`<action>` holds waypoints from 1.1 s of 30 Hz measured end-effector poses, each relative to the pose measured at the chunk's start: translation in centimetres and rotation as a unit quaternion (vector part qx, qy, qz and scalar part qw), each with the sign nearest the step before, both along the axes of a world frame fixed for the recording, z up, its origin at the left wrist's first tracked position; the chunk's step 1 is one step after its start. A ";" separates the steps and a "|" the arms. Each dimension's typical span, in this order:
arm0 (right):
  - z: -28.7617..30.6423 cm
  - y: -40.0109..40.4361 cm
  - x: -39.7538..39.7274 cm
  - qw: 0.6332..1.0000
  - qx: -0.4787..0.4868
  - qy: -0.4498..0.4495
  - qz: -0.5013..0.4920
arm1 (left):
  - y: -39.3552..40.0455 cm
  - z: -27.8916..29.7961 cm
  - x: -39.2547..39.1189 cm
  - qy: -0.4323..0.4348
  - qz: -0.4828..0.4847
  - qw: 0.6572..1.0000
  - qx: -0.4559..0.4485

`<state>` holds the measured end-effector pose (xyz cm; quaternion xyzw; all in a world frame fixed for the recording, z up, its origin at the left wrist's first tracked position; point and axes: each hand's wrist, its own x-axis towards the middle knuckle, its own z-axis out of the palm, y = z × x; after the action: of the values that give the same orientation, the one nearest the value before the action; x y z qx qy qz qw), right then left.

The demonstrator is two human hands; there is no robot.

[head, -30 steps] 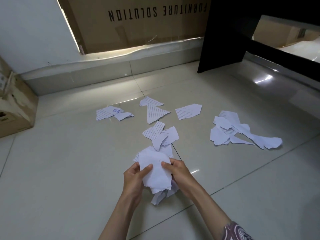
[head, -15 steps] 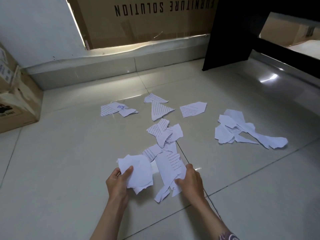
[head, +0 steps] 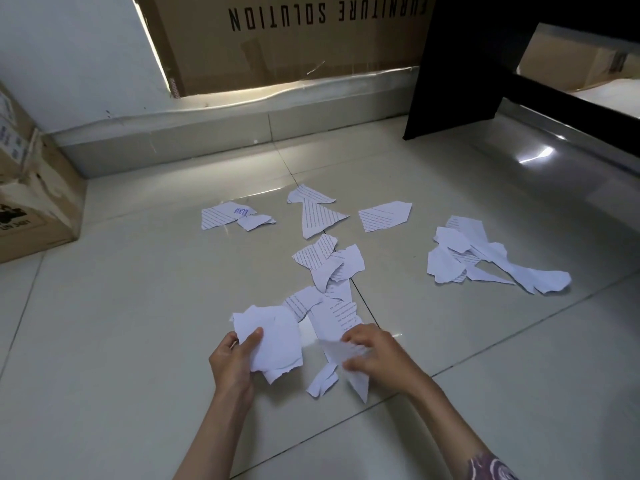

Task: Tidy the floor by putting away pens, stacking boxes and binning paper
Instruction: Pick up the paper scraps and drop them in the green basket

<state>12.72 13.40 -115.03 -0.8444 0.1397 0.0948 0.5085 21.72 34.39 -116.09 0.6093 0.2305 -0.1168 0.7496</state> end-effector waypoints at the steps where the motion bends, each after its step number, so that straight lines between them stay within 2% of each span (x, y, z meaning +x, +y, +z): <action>1: -0.1 0.6 0.2 0.998 -0.021 0.010 0.052 | 0.0 0.0 0.0 0.001 0.001 1.000 0.000; 6: -1.3 2.3 0.8 0.966 -0.177 -0.041 0.182 | 0.2 0.3 -0.2 0.005 0.007 1.000 0.002; 12: -1.9 3.3 0.8 0.931 -0.279 -0.078 0.222 | 0.9 0.2 -0.3 0.007 0.007 1.000 0.015; 20: -0.8 3.9 1.3 0.941 -0.261 0.007 0.214 | 0.8 0.2 -0.3 0.009 0.009 1.000 0.024; 28: -0.6 4.3 0.9 0.924 -0.311 -0.015 0.223 | 0.0 1.6 -0.5 -0.004 0.005 1.000 0.023; 31: 0.0 3.3 0.1 0.948 -0.274 -0.013 0.162 | -0.4 2.3 -0.3 -0.016 -0.006 1.000 0.021; 33: 0.6 2.0 -0.5 0.981 -0.182 -0.017 0.069 | -0.9 2.7 -0.2 -0.023 -0.011 0.999 0.020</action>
<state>12.22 15.38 -114.40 -0.9318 0.0878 0.0885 0.3408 21.55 33.51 -113.43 0.6289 0.2089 -0.1062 0.7413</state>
